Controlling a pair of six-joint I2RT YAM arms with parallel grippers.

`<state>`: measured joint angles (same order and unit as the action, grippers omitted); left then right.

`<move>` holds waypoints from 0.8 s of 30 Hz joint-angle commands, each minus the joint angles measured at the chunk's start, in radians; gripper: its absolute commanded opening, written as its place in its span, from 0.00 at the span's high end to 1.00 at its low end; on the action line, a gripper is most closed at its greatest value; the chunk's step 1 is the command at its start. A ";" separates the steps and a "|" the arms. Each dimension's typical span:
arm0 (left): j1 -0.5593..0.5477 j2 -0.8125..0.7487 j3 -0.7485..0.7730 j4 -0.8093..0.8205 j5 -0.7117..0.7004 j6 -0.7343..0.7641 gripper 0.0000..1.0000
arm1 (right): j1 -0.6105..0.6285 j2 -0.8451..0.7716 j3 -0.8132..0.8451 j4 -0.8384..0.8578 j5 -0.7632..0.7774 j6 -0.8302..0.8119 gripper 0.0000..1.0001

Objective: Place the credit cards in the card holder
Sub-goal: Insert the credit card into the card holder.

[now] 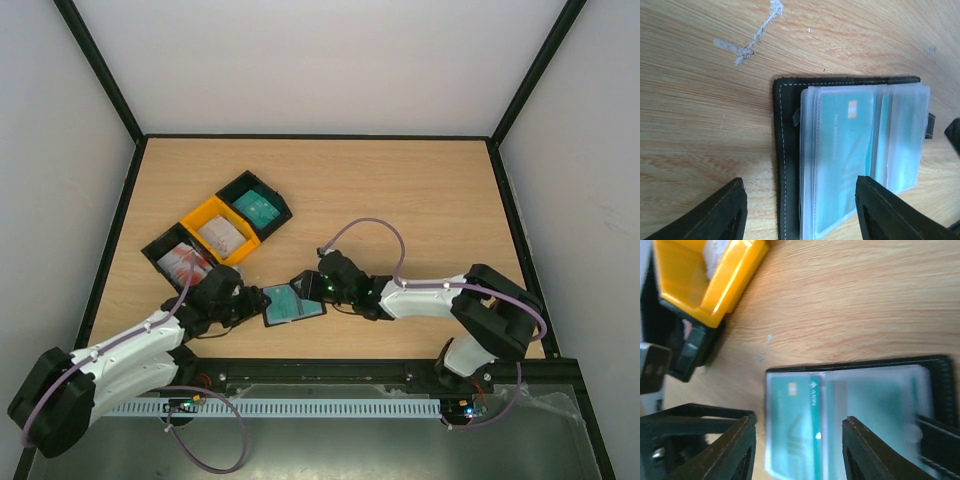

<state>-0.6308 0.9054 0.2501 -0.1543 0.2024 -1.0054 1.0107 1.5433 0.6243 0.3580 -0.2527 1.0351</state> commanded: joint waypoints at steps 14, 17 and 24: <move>-0.004 0.071 0.015 0.027 0.048 0.001 0.39 | -0.003 0.020 0.079 -0.394 0.301 -0.250 0.55; -0.004 0.088 0.016 0.037 0.055 0.005 0.42 | -0.012 0.039 0.084 -0.386 0.267 -0.245 0.64; -0.003 0.125 0.014 0.064 0.071 0.017 0.51 | -0.028 0.045 0.078 -0.375 0.224 -0.218 0.81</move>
<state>-0.6308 1.0035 0.2630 -0.0738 0.2562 -1.0031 0.9932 1.5795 0.6895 -0.0040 -0.0196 0.8120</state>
